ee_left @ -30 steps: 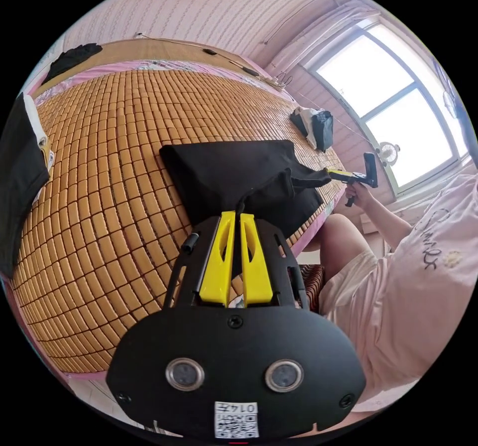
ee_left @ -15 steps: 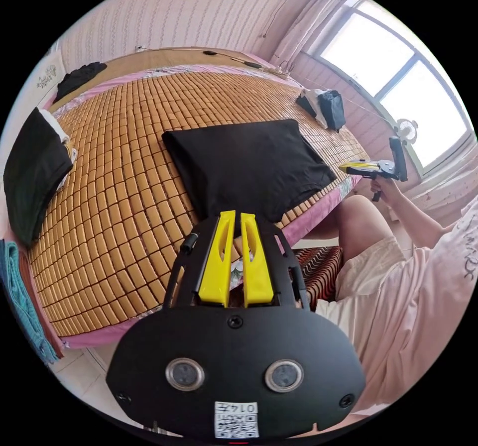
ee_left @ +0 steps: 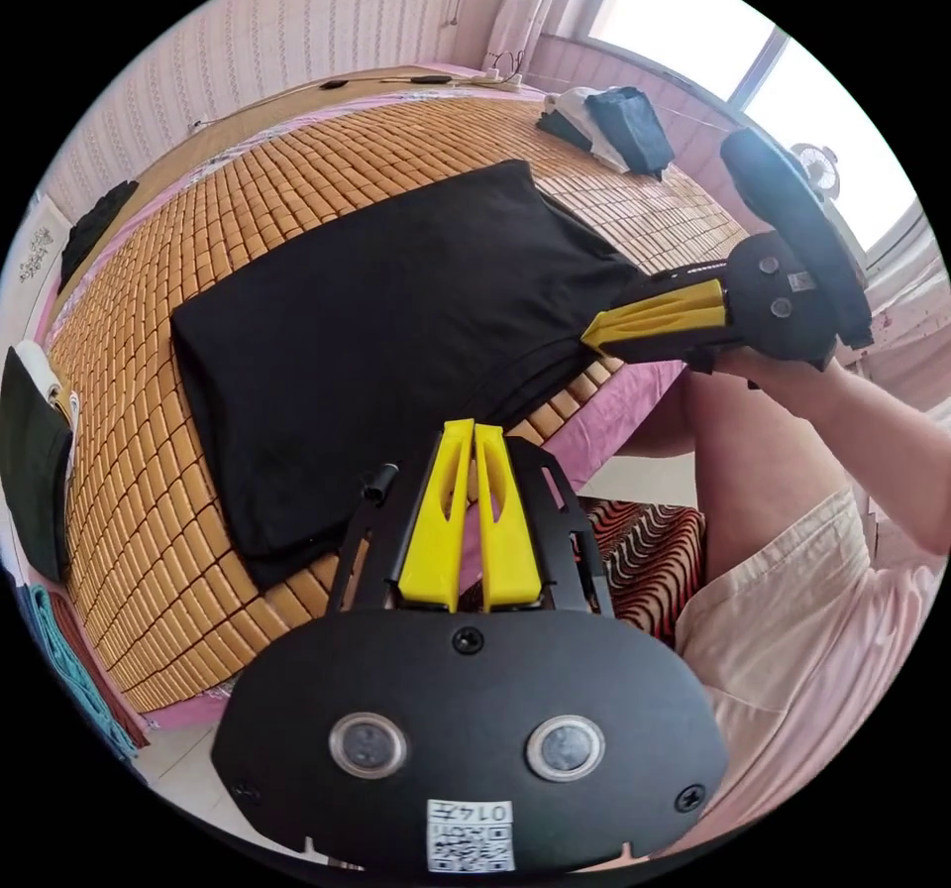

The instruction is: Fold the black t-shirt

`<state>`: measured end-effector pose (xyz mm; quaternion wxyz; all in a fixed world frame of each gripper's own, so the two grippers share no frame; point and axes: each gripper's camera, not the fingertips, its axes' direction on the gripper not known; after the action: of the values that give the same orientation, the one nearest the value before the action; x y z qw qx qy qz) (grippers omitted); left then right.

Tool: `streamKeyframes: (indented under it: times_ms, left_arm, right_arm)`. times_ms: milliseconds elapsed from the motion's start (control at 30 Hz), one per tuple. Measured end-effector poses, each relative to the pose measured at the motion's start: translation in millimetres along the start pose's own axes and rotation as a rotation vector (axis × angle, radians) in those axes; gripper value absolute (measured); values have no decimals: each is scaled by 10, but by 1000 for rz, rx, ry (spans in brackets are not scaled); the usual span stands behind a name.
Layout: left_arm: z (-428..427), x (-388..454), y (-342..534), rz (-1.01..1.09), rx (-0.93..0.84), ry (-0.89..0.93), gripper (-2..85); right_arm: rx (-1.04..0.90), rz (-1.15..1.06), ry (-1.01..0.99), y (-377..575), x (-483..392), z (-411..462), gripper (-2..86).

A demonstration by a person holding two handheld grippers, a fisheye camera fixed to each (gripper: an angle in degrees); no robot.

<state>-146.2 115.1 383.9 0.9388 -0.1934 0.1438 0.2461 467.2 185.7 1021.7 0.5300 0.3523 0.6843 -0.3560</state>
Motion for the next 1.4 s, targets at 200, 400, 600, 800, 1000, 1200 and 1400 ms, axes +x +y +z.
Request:
streamKeyframes:
  times_ms: [200, 400, 600, 800, 1000, 1200, 1400]
  left_arm:
    - [143, 338, -31, 78, -8, -83, -10]
    - [275, 591, -119, 108, -35, -145, -10]
    - [344, 646, -254, 105, -81, -99, -10]
    - [80, 692, -398, 139, -19, -42, -10]
    - [199, 799, -657, 227, -38, 7, -10]
    - [582, 784, -865, 227, -24, 37, -10]
    - [849, 744, -946, 258, -65, 37, -10]
  right_arm:
    - [-57, 57, -112, -282, 117, 192, -3]
    - [-73, 41, -167, -460, 140, 360, -5]
    - [-59, 51, -214, -550, 163, 482, -7]
    - [60, 60, -236, -660, 325, 77, -10]
    - [39, -68, -188, -1647, 268, 158, -10]
    - [1, -153, -108, -2767, 100, 609, -10]
    - [-135, -186, -118, -3200, 138, 1021, -9]
